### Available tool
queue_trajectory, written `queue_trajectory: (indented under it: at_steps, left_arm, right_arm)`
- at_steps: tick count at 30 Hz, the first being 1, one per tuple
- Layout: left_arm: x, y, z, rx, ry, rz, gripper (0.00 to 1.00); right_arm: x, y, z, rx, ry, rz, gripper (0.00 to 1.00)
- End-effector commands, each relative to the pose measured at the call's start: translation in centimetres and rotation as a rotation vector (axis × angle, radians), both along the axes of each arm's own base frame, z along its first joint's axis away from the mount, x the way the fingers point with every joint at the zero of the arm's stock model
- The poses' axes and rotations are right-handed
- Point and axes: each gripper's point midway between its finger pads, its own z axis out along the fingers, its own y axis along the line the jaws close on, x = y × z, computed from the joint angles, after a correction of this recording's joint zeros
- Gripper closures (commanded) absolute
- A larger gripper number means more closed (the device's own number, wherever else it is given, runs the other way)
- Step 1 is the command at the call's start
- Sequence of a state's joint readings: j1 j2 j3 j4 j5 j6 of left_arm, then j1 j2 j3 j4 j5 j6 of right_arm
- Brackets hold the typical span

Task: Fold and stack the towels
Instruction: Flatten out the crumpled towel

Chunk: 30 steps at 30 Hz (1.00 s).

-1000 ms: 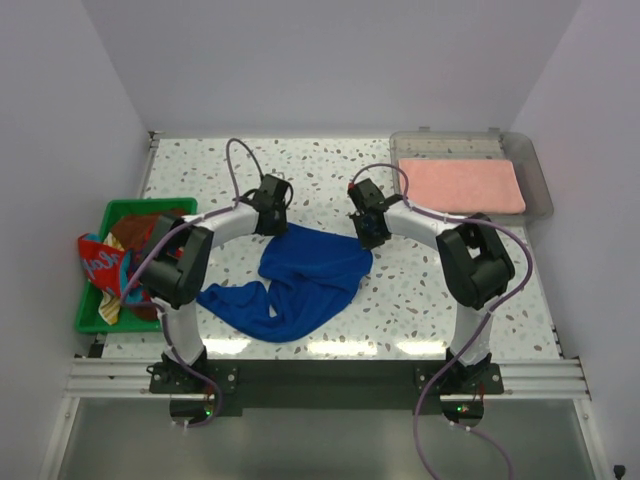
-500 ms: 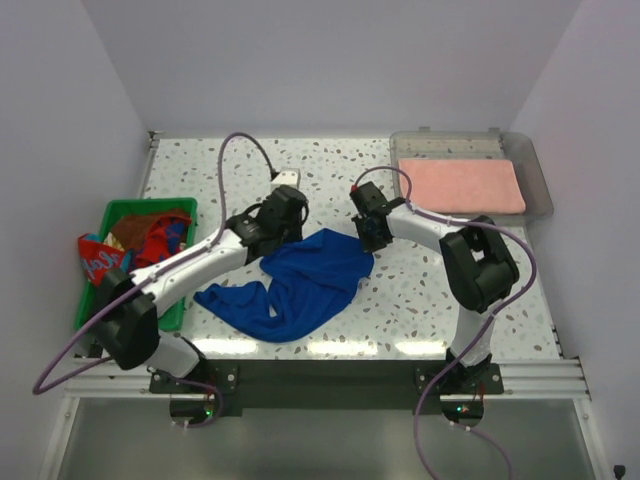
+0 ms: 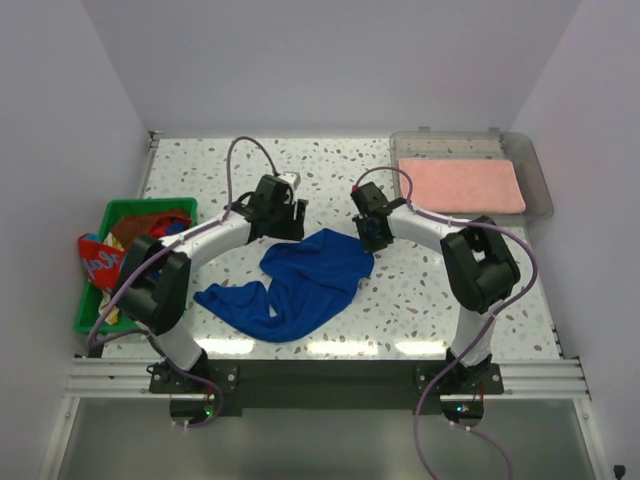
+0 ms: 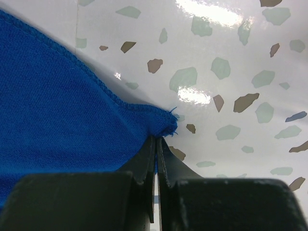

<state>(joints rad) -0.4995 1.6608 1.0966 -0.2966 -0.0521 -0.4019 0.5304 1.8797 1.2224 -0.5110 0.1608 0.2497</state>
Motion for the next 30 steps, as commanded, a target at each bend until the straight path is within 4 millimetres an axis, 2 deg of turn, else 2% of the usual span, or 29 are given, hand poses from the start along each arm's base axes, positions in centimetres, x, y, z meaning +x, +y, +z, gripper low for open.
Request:
queue_trajectory:
  at_steps: [1, 3, 5, 6, 7, 8, 10, 14, 18, 24, 30]
  left_arm:
    - [1.2, -4.4, 2.7, -0.055, -0.121, -0.342, 0.31]
    - [1.5, -4.9, 2.6, -0.035, -0.145, -0.424, 0.23]
    - [1.4, -5.6, 2.7, -0.041, -0.146, -0.492, 0.22]
    - [1.4, -5.7, 1.9, -0.018, -0.141, -0.542, 0.21]
    - [1.3, -6.2, 2.0, -0.030, -0.141, -0.582, 0.21]
    - [1.0, -6.2, 0.9, -0.020, -0.106, -0.609, 0.21]
    - [0.9, -6.7, 0.6, -0.015, -0.109, -0.681, 0.21]
    - [0.4, -6.8, -1.2, 0.017, -0.062, -0.773, 0.24]
    - [-0.1, -6.9, -1.5, 0.015, -0.028, -0.812, 0.30]
    - [-2.4, -7.2, -2.4, 0.014, 0.034, -0.882, 0.38]
    - [-2.7, -6.9, -3.4, 0.041, 0.073, -0.891, 0.42]
  right_arm:
    - [-1.2, -0.8, 0.0, -0.008, 0.031, -0.004, 1.00]
    - [-1.2, -0.9, 0.0, -0.008, 0.032, -0.001, 1.00]
    - [-1.2, -0.9, -0.1, -0.008, 0.034, -0.001, 1.00]
    - [-1.3, -0.9, -0.1, -0.009, 0.037, 0.001, 1.00]
    - [-1.2, -0.9, -0.1, -0.009, 0.036, 0.001, 1.00]
    - [-1.3, -0.9, -0.2, -0.008, 0.038, 0.002, 1.00]
    - [-1.3, -0.8, -0.2, -0.004, 0.038, 0.002, 1.00]
    - [-1.4, -0.9, -0.2, -0.002, 0.039, -0.001, 1.00]
    - [-1.6, -1.0, -0.3, -0.006, 0.042, 0.000, 1.00]
    - [-1.6, -1.0, -0.4, 0.000, 0.044, -0.006, 1.00]
    - [-1.5, -1.0, -0.3, -0.002, 0.044, -0.006, 1.00]
